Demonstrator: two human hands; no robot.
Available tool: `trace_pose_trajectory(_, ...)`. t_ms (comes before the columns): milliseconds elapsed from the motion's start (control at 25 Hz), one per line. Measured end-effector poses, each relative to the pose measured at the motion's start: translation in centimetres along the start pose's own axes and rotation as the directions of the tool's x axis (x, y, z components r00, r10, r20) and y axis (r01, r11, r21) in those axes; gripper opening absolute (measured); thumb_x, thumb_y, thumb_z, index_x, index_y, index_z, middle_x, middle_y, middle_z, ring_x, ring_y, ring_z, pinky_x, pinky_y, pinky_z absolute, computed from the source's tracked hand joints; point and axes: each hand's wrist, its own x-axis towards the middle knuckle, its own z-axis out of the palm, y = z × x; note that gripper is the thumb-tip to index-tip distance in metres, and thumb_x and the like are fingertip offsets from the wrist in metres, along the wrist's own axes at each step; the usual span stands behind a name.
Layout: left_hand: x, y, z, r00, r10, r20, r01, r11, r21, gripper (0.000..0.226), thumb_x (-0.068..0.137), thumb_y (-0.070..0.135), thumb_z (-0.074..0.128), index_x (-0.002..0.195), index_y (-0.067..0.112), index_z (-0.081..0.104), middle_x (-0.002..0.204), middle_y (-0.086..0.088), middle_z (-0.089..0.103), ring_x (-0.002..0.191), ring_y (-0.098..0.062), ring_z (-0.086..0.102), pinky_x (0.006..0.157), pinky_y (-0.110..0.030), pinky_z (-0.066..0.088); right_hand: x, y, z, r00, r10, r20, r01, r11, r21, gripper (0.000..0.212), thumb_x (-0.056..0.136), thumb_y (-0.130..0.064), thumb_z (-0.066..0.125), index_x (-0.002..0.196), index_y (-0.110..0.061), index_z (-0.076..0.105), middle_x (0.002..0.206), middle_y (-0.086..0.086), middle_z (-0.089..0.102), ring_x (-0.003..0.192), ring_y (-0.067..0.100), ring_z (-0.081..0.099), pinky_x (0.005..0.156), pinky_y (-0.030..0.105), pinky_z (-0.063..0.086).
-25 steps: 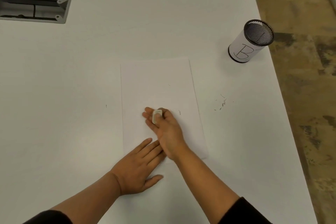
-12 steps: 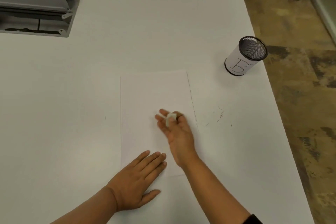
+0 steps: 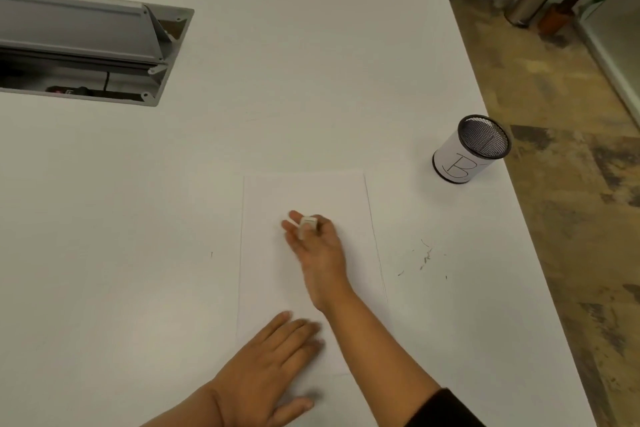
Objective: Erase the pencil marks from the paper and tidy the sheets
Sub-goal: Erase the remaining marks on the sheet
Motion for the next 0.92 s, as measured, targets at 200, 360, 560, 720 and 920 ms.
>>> trace_pose_trajectory(200,1.4,-2.6,-0.8,0.984,-0.178,0.016,0.175,0.978,0.117,0.073,0.094,0.059,0.028,0.149,0.013,0.018,0.150,-0.008,0.033,0.143,-0.018,0.019,0.112,-0.040,0.016,2.5,0.4,1.9,0.985,0.172,-0.007,-0.167,0.967,0.190,0.014,0.097,-0.005,0.038,0.101,-0.004,0.052,0.121,0.016,0.054,0.111,0.029,0.054,0.096,0.037,0.043)
trace_pose_trajectory(360,0.9,-3.0,0.1,0.982,-0.179,0.062,0.171,0.978,0.122,0.070,0.092,0.058,0.033,0.145,0.013,0.033,0.154,-0.007,0.025,0.143,-0.020,0.021,0.110,-0.045,0.021,3.2,-2.3,-3.0,0.967,-0.016,-0.253,0.112,0.922,0.370,0.019,0.094,-0.001,0.036,0.084,-0.010,0.050,0.111,0.013,0.055,0.093,0.020,0.061,0.078,0.026,0.051)
trace_pose_trajectory(560,0.9,-3.0,-0.1,0.983,-0.179,0.050,0.171,0.976,0.136,0.069,0.092,0.056,0.033,0.146,0.012,0.032,0.155,-0.007,0.024,0.143,-0.021,0.020,0.109,-0.045,0.021,0.6,-5.3,-7.2,0.745,-0.359,-0.563,0.505,0.854,0.124,0.014,0.097,-0.004,0.037,0.088,-0.012,0.045,0.121,0.010,0.052,0.111,0.022,0.054,0.096,0.029,0.044)
trace_pose_trajectory(720,0.9,-3.0,0.0,0.981,-0.185,0.055,0.175,0.973,0.148,0.070,0.092,0.057,0.033,0.146,0.012,0.031,0.155,-0.008,0.025,0.144,-0.020,0.019,0.110,-0.045,0.021,-0.3,-0.1,-1.6,0.983,-0.111,-0.143,0.120,0.991,0.058,0.008,0.095,-0.006,0.042,0.094,-0.008,0.050,0.115,0.007,0.058,0.104,0.019,0.059,0.090,0.027,0.048)
trace_pose_trajectory(920,1.0,-3.0,-0.1,0.983,-0.178,0.051,0.170,0.975,0.142,0.068,0.093,0.055,0.032,0.146,0.012,0.032,0.155,-0.007,0.024,0.143,-0.020,0.020,0.110,-0.044,0.021,1.3,-2.7,-6.7,0.874,-0.200,-0.444,0.307,0.934,0.184,0.026,0.094,0.006,0.036,0.074,-0.010,0.043,0.093,0.008,0.055,0.081,0.014,0.062,0.073,0.020,0.051)
